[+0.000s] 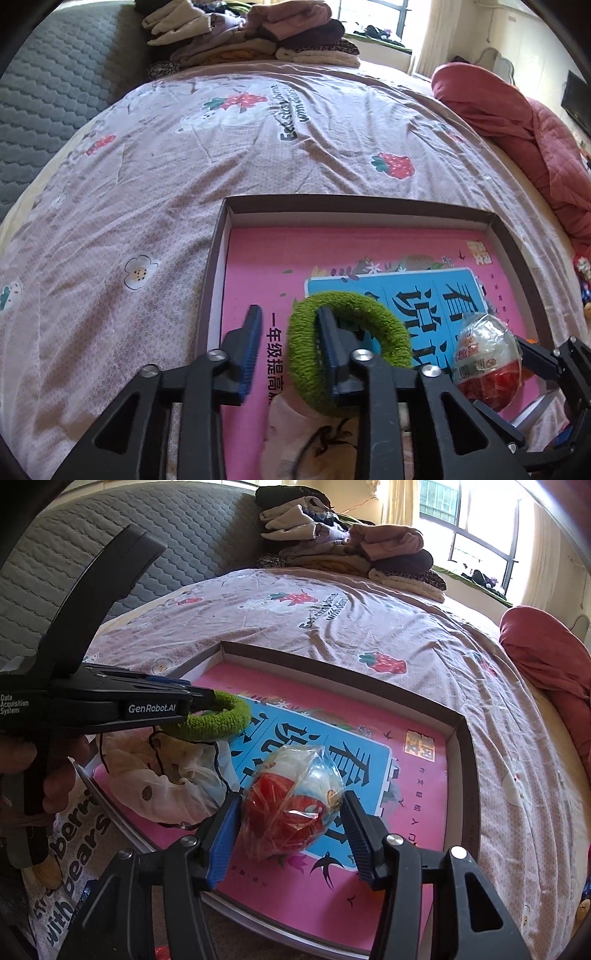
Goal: Organize objects
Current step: 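Open the left tool to drop the ring while the right tool releases the candy bag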
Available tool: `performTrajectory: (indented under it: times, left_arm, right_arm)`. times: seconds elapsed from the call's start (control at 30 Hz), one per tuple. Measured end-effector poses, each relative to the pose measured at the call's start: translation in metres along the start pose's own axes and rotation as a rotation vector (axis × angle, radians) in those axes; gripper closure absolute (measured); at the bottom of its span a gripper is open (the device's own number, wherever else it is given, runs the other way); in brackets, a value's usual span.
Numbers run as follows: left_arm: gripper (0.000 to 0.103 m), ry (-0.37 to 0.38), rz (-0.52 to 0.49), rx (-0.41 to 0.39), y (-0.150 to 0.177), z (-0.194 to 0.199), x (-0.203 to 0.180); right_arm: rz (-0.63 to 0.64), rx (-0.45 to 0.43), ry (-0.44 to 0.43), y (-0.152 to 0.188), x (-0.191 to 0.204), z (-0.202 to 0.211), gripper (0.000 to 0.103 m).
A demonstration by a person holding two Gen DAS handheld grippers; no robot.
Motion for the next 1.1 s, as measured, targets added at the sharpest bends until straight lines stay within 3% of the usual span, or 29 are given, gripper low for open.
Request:
performTrajectory:
  times: [0.27,0.33,0.83,1.1]
  left_arm:
    - [0.055,0.006,0.005,-0.009,-0.006,0.01,0.001]
    - [0.049,0.008,0.011,-0.004,-0.007,0.01,0.001]
    - [0.047,0.014,0.053,-0.06,-0.022,0.029,0.005]
    - [0.038,0.027,0.033,-0.152,-0.023,0.079,0.001]
  right_arm:
    - [0.005,-0.014,0.008,-0.004,0.001,0.007,0.049]
    - [0.005,-0.016,0.016,-0.005,0.0,0.007,0.049]
    - [-0.015,-0.065,0.03,-0.014,-0.005,0.021,0.048]
    - [-0.04,-0.129,0.037,-0.025,-0.011,0.049,0.046]
Point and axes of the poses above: each gripper's, at about its wrist camera, not at the fingertips, and z roughly against the way its jaws point, x to its left, y to its underside, the point moved 7 cm from there along -z, roughly the way its jaws point, and after that the axes turned 5 degrees about z, right-handed, at the moved point
